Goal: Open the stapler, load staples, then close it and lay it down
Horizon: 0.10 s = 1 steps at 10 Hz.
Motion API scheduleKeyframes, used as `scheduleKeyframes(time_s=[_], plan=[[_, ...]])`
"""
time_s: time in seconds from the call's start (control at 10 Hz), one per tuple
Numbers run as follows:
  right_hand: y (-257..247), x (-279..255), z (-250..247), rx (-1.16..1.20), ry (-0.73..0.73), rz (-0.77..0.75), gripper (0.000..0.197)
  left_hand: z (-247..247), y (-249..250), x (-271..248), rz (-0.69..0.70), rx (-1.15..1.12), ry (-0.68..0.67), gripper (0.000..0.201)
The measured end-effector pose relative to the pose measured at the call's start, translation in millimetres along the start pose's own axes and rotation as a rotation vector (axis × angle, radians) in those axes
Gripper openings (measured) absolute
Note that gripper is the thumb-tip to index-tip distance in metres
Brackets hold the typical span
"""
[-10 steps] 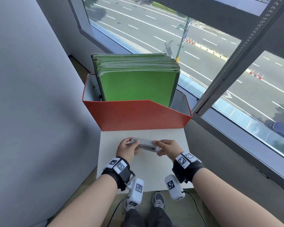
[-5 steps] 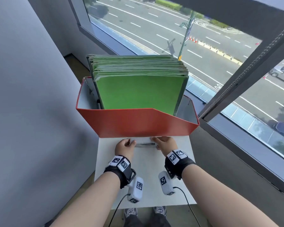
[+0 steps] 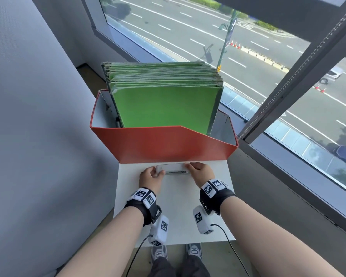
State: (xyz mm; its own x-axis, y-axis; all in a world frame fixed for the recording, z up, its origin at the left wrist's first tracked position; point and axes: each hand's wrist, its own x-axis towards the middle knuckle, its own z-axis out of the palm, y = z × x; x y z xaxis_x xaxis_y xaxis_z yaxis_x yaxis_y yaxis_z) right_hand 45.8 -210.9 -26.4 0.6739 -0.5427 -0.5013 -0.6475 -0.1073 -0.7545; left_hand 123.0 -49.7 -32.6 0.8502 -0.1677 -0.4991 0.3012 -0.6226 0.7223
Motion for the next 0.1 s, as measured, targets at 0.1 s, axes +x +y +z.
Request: scheduleKeyframes(time_s=[0.1], plan=[[3.3,-12.0,-10.6,0.003,0.026,0.028,0.04,-5.4,-12.8,-16.8,0.035,0.174,-0.023,0.047]])
